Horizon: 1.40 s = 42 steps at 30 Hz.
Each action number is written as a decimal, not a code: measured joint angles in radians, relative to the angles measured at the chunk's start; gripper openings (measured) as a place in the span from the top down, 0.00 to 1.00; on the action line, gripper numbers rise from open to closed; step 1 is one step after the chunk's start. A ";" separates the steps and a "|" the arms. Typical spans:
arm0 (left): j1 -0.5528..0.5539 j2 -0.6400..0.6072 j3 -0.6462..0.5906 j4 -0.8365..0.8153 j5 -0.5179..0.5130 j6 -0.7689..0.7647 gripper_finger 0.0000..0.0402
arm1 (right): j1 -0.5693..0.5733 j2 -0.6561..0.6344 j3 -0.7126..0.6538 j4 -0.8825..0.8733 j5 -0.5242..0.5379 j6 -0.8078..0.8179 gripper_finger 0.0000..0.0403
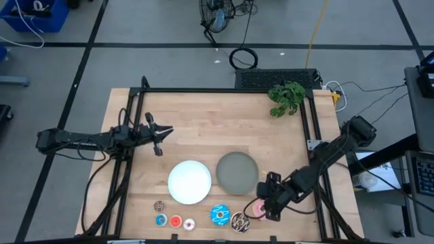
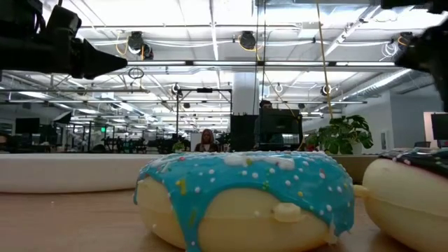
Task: Pick & Place donuts
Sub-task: Put the large pink donut on the gray plate
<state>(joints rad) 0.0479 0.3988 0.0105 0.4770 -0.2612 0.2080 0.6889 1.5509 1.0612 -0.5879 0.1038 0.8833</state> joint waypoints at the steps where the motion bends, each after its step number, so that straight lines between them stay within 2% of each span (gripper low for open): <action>1: 0.000 0.000 0.000 0.000 -0.011 0.000 0.87 | 0.002 0.000 -0.017 0.016 -0.001 0.013 0.39; 8: 0.000 0.000 0.000 -0.001 -0.038 -0.009 0.87 | 0.015 0.012 -0.119 0.170 -0.005 0.011 0.38; 20: 0.000 0.000 0.000 -0.001 -0.038 -0.030 0.87 | 0.020 0.131 -0.119 0.193 -0.051 0.013 0.38; 31: 0.000 0.000 0.000 -0.003 -0.038 -0.033 0.87 | 0.003 0.176 -0.117 0.190 -0.052 0.030 0.40; 36: 0.000 0.000 0.000 -0.003 -0.038 -0.030 0.87 | -0.013 0.178 -0.118 0.177 -0.049 0.005 0.48; 42: 0.000 0.000 0.000 -0.019 -0.037 -0.034 0.87 | -0.040 0.173 -0.119 0.173 -0.042 -0.003 0.68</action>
<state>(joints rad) 0.0481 0.3992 0.0105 0.4581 -0.2987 0.1743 0.6490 1.7241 0.9424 -0.4148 0.0620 0.8800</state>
